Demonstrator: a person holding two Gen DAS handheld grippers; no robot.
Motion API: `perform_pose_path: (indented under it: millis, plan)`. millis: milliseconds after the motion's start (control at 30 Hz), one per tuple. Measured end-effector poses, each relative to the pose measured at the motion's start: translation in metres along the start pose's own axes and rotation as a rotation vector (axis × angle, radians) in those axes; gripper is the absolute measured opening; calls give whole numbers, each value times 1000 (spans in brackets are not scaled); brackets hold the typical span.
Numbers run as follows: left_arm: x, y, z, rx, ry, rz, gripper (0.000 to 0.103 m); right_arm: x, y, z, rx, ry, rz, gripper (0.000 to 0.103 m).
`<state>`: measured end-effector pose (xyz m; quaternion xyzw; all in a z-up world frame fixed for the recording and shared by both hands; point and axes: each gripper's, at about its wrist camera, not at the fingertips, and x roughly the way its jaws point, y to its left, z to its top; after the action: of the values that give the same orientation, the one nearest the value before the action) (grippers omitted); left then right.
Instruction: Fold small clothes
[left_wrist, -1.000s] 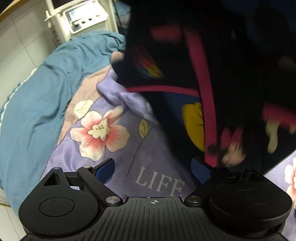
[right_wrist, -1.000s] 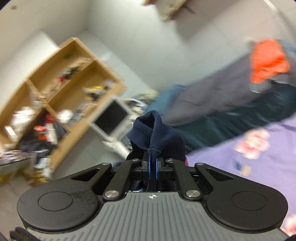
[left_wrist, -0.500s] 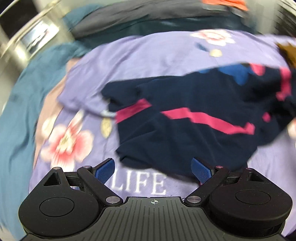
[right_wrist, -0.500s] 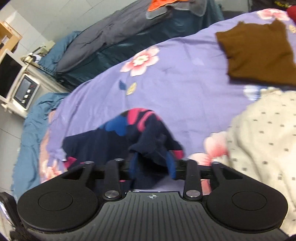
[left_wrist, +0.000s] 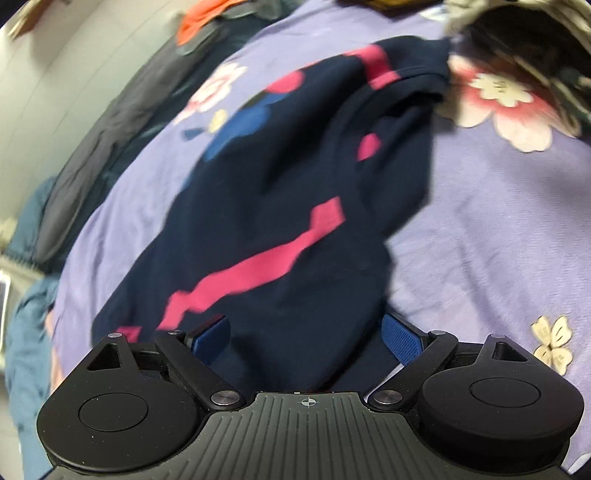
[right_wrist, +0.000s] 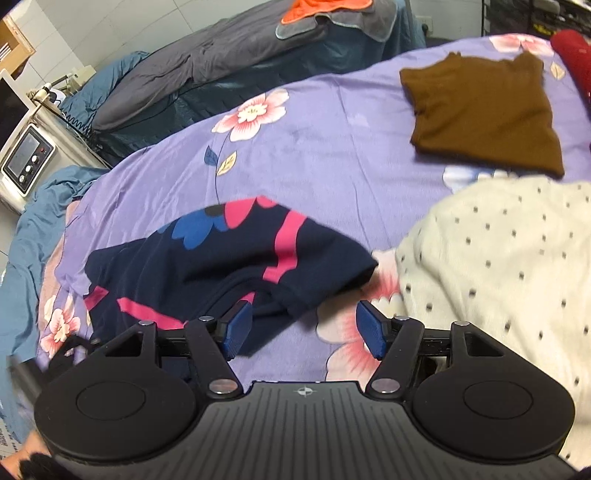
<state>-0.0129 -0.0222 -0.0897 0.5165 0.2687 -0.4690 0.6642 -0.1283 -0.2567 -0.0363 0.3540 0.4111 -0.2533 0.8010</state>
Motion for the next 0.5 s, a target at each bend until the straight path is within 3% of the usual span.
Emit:
perform_pose_path:
  millis: [167,300,400,433,500]
  plan:
    - [11,0,12,16,1,-12,103,-2,1,-8,0,7,6,71]
    - [22,29,26,-137,43,-101,103,-1,2,-11,-2,10,22,71]
    - [19,53,29,-323,70,-203,79,1,5,-10,-21,8,27,72]
    - [19,61,30,-374,73,-220,62,3,6,-9,-27,10,30,72]
    - [17,79,28,-474,72,-247,51,8,6,-7,-32,16,28,71]
